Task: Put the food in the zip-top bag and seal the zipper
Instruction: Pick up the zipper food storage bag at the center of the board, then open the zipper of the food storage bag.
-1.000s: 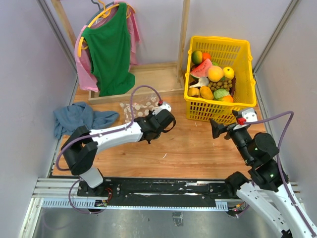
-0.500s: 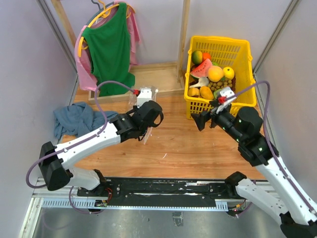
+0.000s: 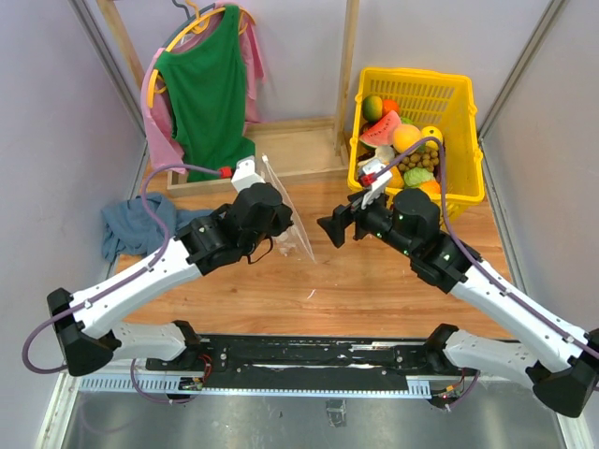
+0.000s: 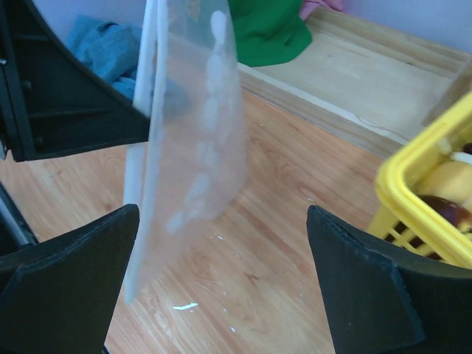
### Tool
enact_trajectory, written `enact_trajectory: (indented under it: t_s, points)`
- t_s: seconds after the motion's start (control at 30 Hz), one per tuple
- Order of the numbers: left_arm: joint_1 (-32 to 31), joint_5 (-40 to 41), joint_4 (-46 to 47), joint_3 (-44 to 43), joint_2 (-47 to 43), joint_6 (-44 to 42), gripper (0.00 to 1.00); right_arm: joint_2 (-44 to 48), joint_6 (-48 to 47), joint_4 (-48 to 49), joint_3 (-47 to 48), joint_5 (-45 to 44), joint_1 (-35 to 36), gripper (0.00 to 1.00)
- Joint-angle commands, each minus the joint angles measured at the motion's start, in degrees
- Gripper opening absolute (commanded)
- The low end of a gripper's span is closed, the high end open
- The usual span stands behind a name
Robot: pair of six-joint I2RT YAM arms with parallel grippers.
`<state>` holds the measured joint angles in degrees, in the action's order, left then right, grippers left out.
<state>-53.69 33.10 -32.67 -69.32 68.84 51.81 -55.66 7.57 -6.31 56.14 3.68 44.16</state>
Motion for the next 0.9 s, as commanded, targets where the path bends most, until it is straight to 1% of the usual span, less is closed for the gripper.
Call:
enact_trajectory:
  t_s: [0.0,0.13,0.27,0.5,0.6,0.7,0.8,0.87]
  points:
    - [0.4,0.0,4.2,0.5,-2.3,3.8,0.0,-1.6,2.8,7.8,-1.1,-6.8,5.0,0.95]
    - [0.4,-1.0,6.4,1.9,-3.4,3.7,0.0,-3.5,4.1,10.8,-1.9,-7.6,6.7,0.89]
    - [0.4,-1.0,6.3,2.2,-3.2,4.0,0.0,-5.0,4.5,10.8,-1.3,-7.5,7.9,0.85]
    - [0.4,-3.1,6.1,1.5,-1.0,3.9,0.0,-7.7,5.5,9.6,-1.6,-9.6,8.7,0.82]
    - [0.4,-3.4,6.0,1.6,-0.8,3.6,0.01,-9.0,5.7,8.6,-1.9,-12.2,8.7,0.77]
    - [0.4,-3.9,5.0,1.3,-0.7,3.0,0.0,-8.8,5.0,8.6,-3.1,-15.5,8.7,0.7]
    - [0.4,-3.6,3.9,1.3,-1.2,2.8,0.0,-8.9,4.2,8.7,-3.4,-16.4,8.7,0.62]
    - [0.4,-4.2,3.8,1.3,-1.5,2.5,0.0,-9.5,3.9,8.8,-3.3,-15.6,8.7,0.59]
